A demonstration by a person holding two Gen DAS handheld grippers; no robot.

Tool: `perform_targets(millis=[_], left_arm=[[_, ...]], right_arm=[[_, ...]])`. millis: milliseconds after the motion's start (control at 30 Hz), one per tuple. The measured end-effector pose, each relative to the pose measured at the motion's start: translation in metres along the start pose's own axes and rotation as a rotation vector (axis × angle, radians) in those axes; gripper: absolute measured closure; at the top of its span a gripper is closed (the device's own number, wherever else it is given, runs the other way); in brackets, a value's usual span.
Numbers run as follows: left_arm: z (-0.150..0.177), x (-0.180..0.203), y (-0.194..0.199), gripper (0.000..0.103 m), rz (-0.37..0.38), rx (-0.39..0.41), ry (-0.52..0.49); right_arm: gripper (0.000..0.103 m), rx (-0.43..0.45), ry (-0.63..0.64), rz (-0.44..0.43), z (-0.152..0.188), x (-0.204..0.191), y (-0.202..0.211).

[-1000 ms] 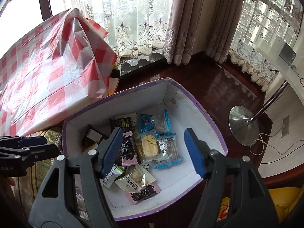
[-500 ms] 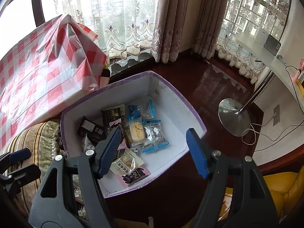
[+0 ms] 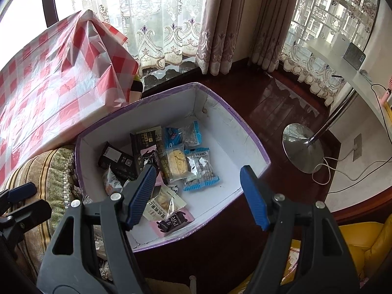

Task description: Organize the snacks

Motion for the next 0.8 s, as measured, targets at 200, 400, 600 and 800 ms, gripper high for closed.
perform_targets(millis=[200, 400, 600, 800], left_arm=[[-0.0045, -0.0010, -0.0005, 0.000, 0.006, 0.006, 0.016], [-0.0055, -0.0018, -0.0017, 0.000, 0.001, 0.009, 0.016], [-0.0055, -0.0017, -0.0027, 0.000, -0.004, 0.009, 0.012], [-0.0055, -0.0015, -0.0031, 0.000, -0.004, 0.009, 0.012]], right_arm=[[0.029, -0.006, 0.005, -0.005, 0.0028, -0.0016, -0.0016], [0.029, -0.007, 0.008, -0.008, 0.0025, -0.0018, -0.0026], [0.029, -0.008, 0.009, -0.009, 0.0026, -0.0019, -0.0026], [0.029, -0.008, 0.008, -0.008, 0.0024, -0.0021, -0.0024]])
Point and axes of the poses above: each gripper's, at about its wrist camera, not at the fingertips, and y roughly against the way its jaws point, x to its right, z to its underside, the point moved 10 cm from there along -y, roughly the way its jaws point, and after that the axes turned 9 degrees about -z, right-handed, at the moved point
